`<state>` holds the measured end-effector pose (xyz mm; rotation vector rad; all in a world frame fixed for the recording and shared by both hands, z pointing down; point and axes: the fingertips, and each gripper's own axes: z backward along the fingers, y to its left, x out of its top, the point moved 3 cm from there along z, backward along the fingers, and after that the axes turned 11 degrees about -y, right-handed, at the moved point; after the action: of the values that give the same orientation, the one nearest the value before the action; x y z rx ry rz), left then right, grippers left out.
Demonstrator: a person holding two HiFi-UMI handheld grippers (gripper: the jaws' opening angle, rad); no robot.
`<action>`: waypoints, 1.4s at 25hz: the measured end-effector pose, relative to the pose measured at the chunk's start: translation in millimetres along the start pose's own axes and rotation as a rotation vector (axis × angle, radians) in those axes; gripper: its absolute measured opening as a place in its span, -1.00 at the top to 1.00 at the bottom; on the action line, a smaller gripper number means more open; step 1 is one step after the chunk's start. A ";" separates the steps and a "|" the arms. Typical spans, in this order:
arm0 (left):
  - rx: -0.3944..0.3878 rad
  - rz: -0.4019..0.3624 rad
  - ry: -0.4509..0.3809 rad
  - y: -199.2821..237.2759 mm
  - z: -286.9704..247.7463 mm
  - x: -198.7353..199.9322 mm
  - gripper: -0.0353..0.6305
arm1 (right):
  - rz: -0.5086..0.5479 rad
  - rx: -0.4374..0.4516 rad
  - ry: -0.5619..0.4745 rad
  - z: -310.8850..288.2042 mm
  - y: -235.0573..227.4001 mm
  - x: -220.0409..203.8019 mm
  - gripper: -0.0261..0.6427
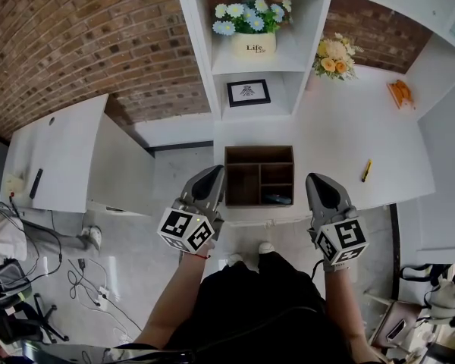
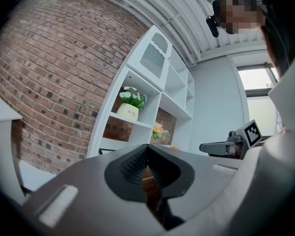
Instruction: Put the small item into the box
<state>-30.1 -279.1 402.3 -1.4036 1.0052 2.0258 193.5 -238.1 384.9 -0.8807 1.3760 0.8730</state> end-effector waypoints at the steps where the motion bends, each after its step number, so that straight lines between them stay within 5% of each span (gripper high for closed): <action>1: -0.001 0.000 -0.001 -0.4 -0.7 0.2 0.89 | 0.000 0.000 -0.002 -0.2 -0.3 0.4 0.91; 35: 0.017 -0.001 0.013 3.7 4.2 -5.1 0.89 | -0.028 -0.002 0.000 -3.0 0.2 -5.5 0.91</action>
<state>-33.4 -278.0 409.1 -1.4103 1.0252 2.0047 192.0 -240.7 390.4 -0.8993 1.3594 0.8527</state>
